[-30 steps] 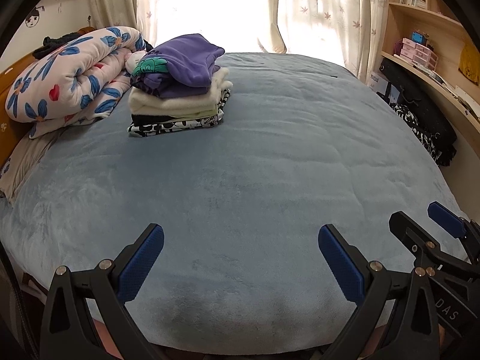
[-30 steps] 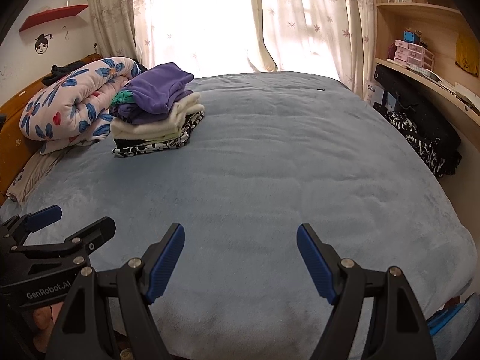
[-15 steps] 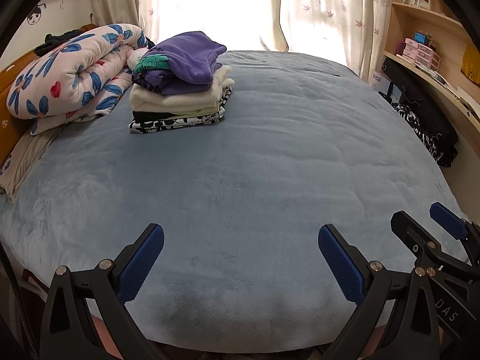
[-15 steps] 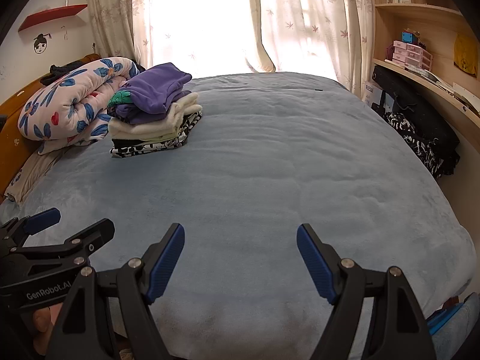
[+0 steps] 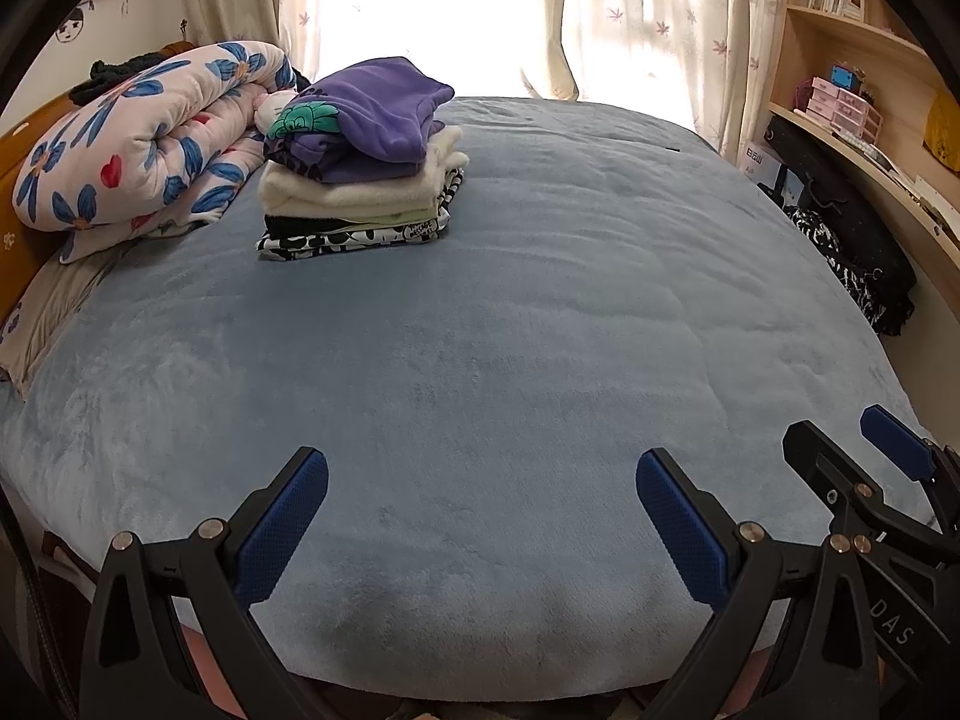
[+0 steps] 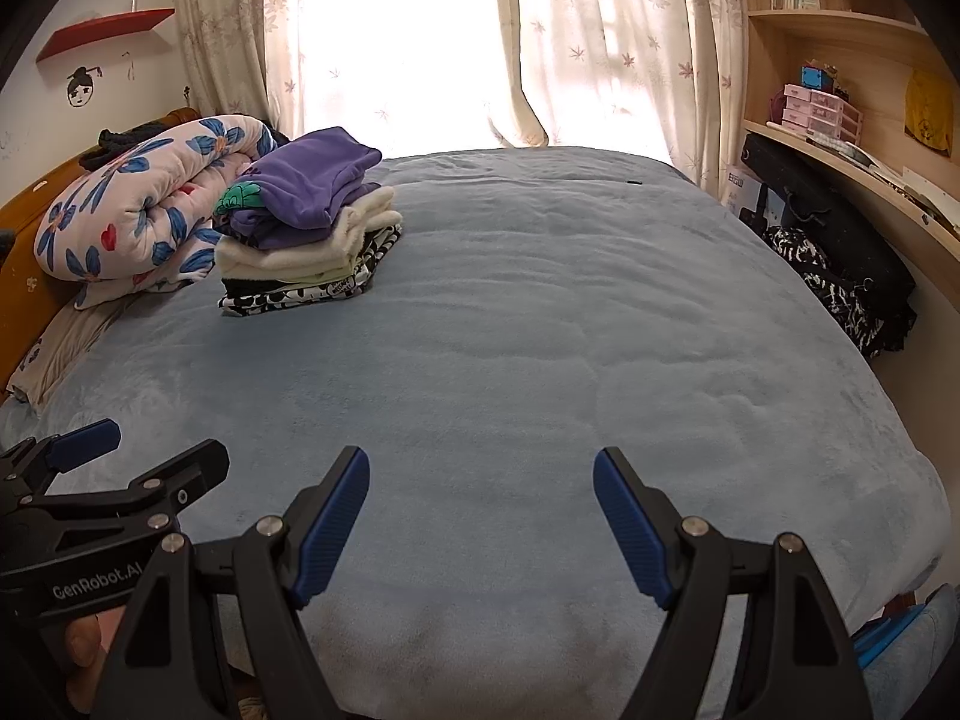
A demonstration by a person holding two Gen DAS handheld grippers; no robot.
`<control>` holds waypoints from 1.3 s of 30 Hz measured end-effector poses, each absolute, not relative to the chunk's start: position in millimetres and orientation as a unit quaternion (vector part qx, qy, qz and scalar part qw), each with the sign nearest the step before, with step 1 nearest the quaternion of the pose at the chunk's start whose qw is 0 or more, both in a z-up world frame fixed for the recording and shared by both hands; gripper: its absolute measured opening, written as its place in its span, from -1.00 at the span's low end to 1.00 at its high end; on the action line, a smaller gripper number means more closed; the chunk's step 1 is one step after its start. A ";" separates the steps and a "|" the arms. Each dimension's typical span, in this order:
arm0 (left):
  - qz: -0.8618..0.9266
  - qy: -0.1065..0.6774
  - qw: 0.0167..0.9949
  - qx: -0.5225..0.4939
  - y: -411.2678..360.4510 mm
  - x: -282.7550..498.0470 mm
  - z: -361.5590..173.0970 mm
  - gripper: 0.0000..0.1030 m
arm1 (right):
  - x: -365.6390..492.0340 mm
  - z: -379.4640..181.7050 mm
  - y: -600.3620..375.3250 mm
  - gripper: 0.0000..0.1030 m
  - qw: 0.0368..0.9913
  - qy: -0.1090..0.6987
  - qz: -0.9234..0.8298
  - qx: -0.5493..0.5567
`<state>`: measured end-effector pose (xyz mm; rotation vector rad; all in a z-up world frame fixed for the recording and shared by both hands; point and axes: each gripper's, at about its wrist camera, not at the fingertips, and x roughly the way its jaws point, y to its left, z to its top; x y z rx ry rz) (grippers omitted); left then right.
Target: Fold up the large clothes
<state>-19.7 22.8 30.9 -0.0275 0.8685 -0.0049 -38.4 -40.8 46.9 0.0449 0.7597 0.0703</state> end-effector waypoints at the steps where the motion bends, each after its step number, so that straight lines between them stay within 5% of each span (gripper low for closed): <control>1: -0.002 0.421 0.907 -0.013 22.9 -19.5 30.9 0.98 | -38.4 46.8 -40.8 0.51 0.928 0.371 0.034 0.022; 39: -0.003 0.426 0.905 -0.018 24.0 -22.3 27.3 0.96 | -40.3 43.1 -46.2 0.51 0.927 0.373 0.026 0.017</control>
